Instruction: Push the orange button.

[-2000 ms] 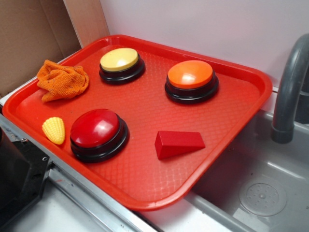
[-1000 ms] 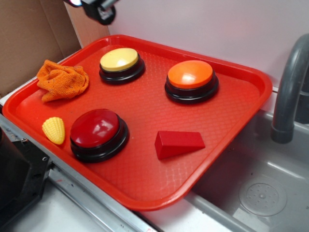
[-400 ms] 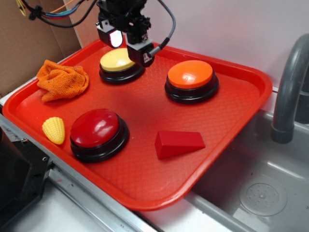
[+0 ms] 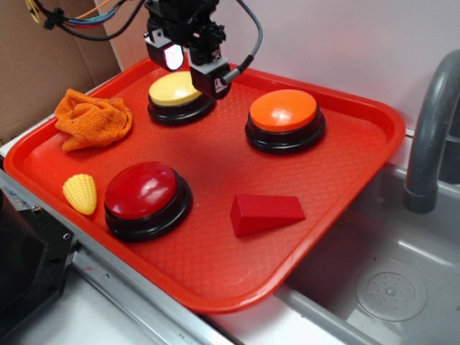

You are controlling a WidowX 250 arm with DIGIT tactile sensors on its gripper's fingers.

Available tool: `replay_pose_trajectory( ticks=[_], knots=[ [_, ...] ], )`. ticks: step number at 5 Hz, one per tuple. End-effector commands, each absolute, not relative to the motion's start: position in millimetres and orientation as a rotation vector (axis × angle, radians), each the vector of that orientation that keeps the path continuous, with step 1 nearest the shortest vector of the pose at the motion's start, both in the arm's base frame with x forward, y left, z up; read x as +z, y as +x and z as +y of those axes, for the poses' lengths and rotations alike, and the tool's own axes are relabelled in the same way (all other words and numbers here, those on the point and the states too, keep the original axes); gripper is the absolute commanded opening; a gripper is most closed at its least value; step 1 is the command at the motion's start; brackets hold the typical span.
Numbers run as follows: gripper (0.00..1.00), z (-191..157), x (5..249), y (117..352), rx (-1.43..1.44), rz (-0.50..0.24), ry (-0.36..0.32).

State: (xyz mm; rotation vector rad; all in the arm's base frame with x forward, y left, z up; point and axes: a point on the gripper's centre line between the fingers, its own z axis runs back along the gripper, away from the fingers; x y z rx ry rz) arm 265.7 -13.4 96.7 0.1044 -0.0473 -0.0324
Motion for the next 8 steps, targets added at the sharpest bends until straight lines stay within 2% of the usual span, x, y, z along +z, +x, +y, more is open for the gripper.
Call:
replay_pose_trajectory(
  ticks=[1, 2, 3, 4, 5, 6, 7, 8],
  knots=[
    [1.0, -58.1, 97.1, 313.4, -0.153, -0.132, 0.082],
    [1.0, -64.8, 67.7, 318.4, -0.184, -0.103, 0.115],
    [1.0, -64.4, 56.9, 310.5, -0.165, -0.08, 0.087],
    [1.0, -57.2, 49.6, 304.5, -0.149, -0.073, 0.09],
    [1.0, -52.2, 87.8, 295.6, -0.198, -0.17, 0.068],
    [1.0, -39.1, 136.6, 277.7, -0.159, -0.263, 0.015],
    [1.0, -22.6, 170.4, 249.7, -0.047, -0.301, -0.05],
    [1.0, -23.9, 174.7, 242.1, -0.024, -0.296, -0.062]
  ],
)
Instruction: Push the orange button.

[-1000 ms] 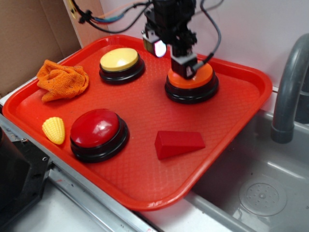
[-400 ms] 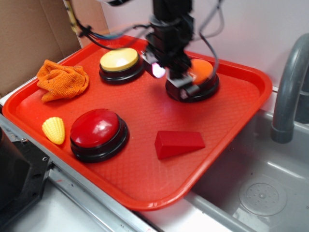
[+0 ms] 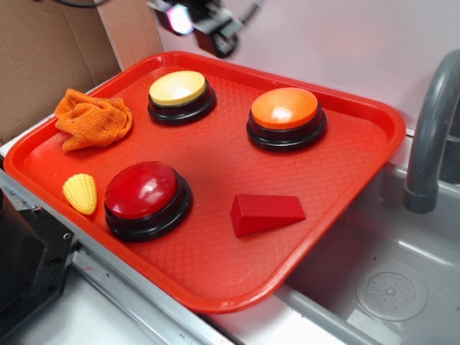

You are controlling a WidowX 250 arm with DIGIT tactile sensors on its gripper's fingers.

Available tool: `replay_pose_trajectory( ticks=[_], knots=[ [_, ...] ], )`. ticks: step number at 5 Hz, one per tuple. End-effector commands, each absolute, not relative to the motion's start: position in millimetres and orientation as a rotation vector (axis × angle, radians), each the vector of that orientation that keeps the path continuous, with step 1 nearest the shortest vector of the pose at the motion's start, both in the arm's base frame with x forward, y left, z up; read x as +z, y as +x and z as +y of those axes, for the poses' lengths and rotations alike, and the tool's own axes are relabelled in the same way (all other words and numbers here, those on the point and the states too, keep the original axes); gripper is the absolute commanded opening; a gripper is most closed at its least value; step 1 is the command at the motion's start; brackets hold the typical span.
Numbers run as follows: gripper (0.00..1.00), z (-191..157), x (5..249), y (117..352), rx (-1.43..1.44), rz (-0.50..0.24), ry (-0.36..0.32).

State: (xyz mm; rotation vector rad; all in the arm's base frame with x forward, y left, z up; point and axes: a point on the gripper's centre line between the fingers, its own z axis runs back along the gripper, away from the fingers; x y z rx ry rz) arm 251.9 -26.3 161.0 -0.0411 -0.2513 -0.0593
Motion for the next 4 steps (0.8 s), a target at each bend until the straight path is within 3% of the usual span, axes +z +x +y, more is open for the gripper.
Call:
replay_pose_trajectory(
  ticks=[1, 4],
  knots=[
    [1.0, -28.1, 175.7, 239.4, -0.016, -0.283, -0.067],
    [1.0, -28.3, 180.2, 232.9, 0.002, -0.289, -0.068]
  ],
)
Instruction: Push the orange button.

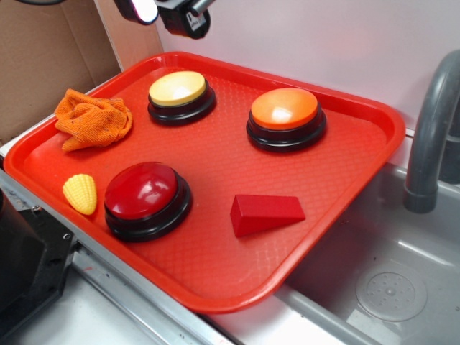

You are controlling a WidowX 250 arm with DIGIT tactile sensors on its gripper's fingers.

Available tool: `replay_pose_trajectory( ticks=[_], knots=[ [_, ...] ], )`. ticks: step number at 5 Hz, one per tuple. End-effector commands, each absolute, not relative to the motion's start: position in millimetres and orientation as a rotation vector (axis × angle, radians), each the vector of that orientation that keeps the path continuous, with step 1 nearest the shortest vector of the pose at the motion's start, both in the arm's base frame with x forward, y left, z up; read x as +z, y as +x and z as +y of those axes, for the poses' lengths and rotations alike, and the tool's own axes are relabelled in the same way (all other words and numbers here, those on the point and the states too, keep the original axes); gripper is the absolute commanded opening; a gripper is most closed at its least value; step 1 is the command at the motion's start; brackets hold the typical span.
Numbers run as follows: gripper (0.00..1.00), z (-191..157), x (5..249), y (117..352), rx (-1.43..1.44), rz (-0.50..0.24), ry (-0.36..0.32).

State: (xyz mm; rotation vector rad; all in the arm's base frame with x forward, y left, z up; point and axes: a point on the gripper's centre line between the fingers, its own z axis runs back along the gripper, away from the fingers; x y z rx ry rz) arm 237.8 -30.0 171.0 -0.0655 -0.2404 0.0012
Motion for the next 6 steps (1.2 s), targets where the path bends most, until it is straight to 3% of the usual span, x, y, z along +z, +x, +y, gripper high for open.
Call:
replay_pose_trajectory(
  ticks=[1, 3, 6],
  knots=[
    [1.0, -28.8, 180.7, 231.1, 0.004, -0.292, -0.073],
    [1.0, -33.8, 191.2, 220.2, 0.011, -0.314, -0.077],
    [1.0, -34.6, 194.3, 219.2, -0.029, -0.343, -0.016]
  ],
)
